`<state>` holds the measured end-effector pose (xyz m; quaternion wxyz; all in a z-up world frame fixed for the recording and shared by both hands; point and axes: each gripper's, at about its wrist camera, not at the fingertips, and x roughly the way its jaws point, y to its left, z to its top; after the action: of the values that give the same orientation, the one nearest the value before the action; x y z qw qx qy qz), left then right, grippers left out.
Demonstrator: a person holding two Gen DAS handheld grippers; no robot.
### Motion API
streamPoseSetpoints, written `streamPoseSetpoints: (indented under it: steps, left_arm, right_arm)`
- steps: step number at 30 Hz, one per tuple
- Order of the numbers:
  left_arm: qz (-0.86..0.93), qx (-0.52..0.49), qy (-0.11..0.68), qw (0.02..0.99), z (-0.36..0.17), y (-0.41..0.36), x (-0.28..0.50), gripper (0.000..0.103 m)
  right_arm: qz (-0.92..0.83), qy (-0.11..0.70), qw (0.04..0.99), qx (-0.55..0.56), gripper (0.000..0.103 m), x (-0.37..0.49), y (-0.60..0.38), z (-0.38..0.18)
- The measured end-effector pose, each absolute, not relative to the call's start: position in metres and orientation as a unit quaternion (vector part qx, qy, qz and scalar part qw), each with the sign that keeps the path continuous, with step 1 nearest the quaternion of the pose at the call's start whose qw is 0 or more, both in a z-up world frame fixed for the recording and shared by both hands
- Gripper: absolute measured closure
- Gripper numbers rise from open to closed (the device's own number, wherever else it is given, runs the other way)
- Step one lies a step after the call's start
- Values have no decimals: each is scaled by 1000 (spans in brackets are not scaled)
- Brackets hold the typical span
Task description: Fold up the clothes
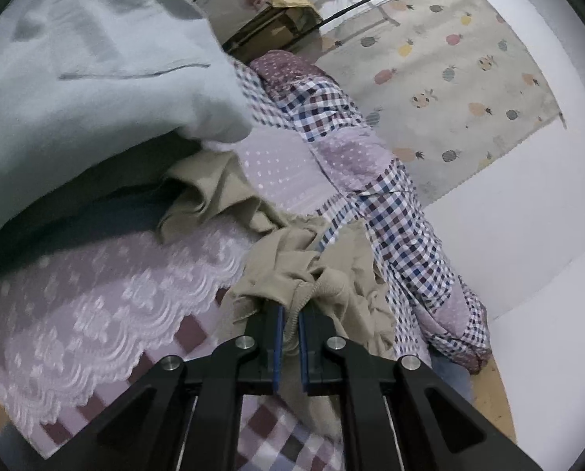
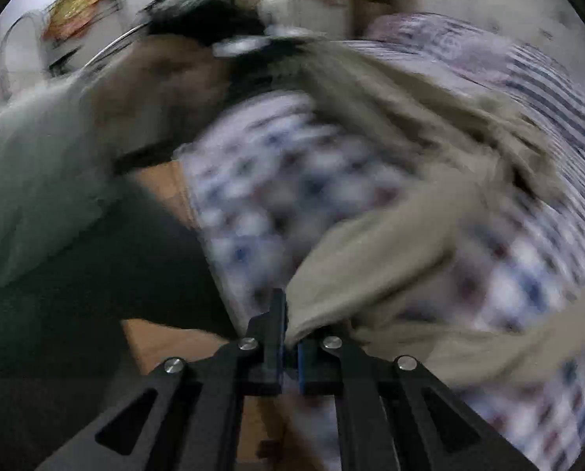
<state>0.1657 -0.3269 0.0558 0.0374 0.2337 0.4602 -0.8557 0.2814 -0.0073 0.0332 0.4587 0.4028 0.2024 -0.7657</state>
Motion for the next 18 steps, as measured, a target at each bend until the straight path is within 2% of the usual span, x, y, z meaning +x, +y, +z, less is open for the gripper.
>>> streamPoseSetpoints:
  steps: [3,5,7,9,11,18]
  left_arm:
    - [-858,237,454,44,53,-328,158,98]
    - [-855,243,456,49,48,-331,156,98]
    - [-851,249,459,49,44,-333,154,98]
    - [-848,253,463,46,40,-335,153,98]
    - [-848,255,463,45,38,-335,152,98]
    - [-859,270,432,49,40,-322,142,98]
  right_arm:
    - [-748,236,470,404,88,302,-42,23]
    - [-748,241,458,416,87,300,-46,20]
    - [-748,213,450,440,75,287,-32,24]
    - [-750,188,434,463,55,274,-14,31]
    - [-760,154,410,479,47,259,14,43]
    - [-809,66,335,479,40,200,92,85]
